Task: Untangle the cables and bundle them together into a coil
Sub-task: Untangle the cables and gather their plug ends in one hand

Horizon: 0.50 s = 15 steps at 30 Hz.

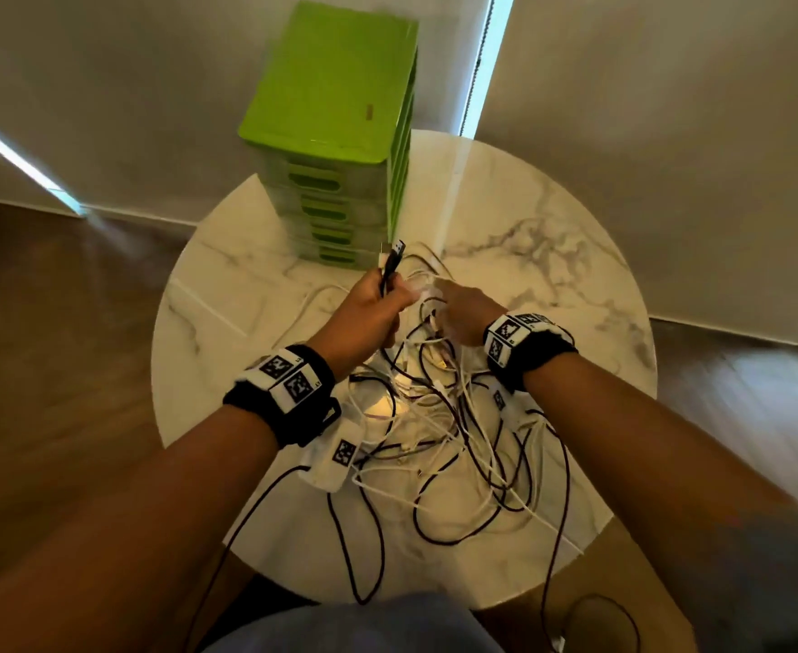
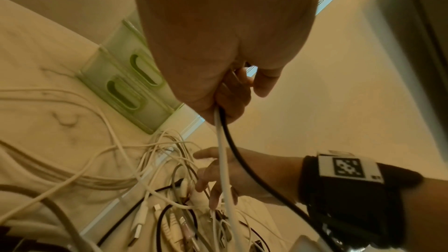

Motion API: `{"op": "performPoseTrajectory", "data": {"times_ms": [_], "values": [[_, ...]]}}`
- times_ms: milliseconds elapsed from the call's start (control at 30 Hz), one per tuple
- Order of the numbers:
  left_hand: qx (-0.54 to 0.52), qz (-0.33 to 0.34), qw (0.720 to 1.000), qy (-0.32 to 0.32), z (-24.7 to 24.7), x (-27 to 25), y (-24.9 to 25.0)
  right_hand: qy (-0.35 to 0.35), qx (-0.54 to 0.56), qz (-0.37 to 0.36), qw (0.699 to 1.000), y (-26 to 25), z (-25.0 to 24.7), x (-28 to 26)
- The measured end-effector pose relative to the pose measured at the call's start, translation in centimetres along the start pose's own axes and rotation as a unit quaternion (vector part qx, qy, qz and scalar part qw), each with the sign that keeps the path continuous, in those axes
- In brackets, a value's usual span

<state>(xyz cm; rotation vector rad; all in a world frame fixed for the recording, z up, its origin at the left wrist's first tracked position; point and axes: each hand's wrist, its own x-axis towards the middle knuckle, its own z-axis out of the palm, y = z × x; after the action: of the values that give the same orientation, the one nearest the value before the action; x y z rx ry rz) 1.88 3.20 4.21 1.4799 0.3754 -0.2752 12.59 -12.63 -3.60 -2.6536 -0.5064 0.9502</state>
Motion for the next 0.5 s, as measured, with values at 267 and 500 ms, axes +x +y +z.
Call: {"op": "performPoseTrajectory", "data": {"times_ms": [267, 500], "values": [[0.006, -0.001, 1.000, 0.005, -0.6, 0.0, -0.1, 0.028, 0.012, -0.011, 0.999, -1.0, -1.5, -1.7], [-0.006, 0.011, 1.000, 0.000, -0.3, 0.3, 0.0, 0.066, 0.096, -0.106, 0.987, -1.1, -8.2, -10.0]]}}
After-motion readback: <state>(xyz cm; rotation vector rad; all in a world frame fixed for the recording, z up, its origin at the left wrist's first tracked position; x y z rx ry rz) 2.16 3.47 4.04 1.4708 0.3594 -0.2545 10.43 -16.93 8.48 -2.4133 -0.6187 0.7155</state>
